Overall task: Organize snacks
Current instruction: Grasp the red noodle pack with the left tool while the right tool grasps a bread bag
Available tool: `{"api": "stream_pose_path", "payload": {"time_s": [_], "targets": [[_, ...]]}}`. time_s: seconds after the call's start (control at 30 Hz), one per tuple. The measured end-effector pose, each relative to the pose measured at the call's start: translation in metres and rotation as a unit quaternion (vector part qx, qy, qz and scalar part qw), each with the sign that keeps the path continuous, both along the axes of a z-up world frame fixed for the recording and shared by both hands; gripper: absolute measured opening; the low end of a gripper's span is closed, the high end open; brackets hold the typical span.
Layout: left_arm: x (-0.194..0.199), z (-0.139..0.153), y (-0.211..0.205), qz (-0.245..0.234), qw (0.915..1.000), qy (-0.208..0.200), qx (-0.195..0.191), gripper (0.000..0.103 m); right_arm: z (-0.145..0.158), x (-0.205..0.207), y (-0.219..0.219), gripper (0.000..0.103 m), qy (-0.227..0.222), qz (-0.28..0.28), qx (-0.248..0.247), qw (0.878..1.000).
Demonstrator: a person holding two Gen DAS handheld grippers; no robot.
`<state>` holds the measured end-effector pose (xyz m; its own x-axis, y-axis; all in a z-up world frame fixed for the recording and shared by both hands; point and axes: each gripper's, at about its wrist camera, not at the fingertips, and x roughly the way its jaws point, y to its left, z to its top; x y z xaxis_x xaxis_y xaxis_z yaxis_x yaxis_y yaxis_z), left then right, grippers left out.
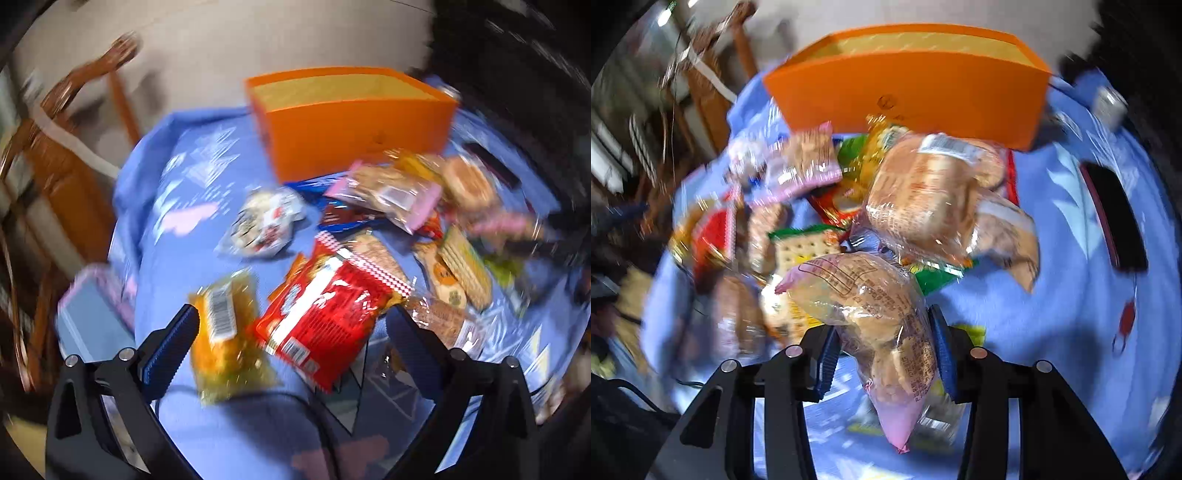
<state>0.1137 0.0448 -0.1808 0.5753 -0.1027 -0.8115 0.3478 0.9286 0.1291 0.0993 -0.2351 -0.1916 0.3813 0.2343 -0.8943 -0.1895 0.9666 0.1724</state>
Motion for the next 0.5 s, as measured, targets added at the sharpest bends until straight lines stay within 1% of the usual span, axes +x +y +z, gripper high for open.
{"api": "stream_pose_path", "payload": {"time_s": [0.07,0.1,0.17,0.2,0.27,0.33,0.43,0.5], "targets": [[-0.001,-0.011,-0.015,-0.05,0.9981,-0.022,0.029,0.099,0.007,-0.007,-0.003,0.046,0.0,-0.018,0.022,1.0],[-0.001,-0.019,-0.025,-0.08,0.9949,-0.035,0.05,0.099,0.01,-0.01,-0.003,0.046,-0.002,-0.023,0.03,0.999],[-0.001,-0.033,-0.037,-0.121,0.9887,-0.044,0.077,0.099,0.013,-0.015,-0.006,0.046,-0.003,-0.03,0.041,0.999],[0.0,-0.042,-0.043,-0.143,0.984,-0.048,0.095,0.099,0.014,-0.015,-0.007,0.046,0.0,-0.035,0.049,0.998],[0.003,-0.057,-0.049,-0.171,0.9778,-0.043,0.113,0.099,0.016,-0.017,-0.01,0.046,0.0,-0.043,0.056,0.997],[0.009,-0.068,-0.052,-0.193,0.9729,-0.036,0.122,0.099,0.018,-0.018,-0.006,0.046,0.001,-0.047,0.06,0.997],[0.02,-0.075,-0.05,-0.213,0.9713,-0.017,0.104,0.099,0.021,-0.013,-0.006,0.046,0.007,-0.047,0.067,0.997],[0.031,-0.078,-0.045,-0.225,0.9699,0.003,0.094,0.099,0.021,-0.009,-0.005,0.046,0.013,-0.046,0.071,0.996]]}}
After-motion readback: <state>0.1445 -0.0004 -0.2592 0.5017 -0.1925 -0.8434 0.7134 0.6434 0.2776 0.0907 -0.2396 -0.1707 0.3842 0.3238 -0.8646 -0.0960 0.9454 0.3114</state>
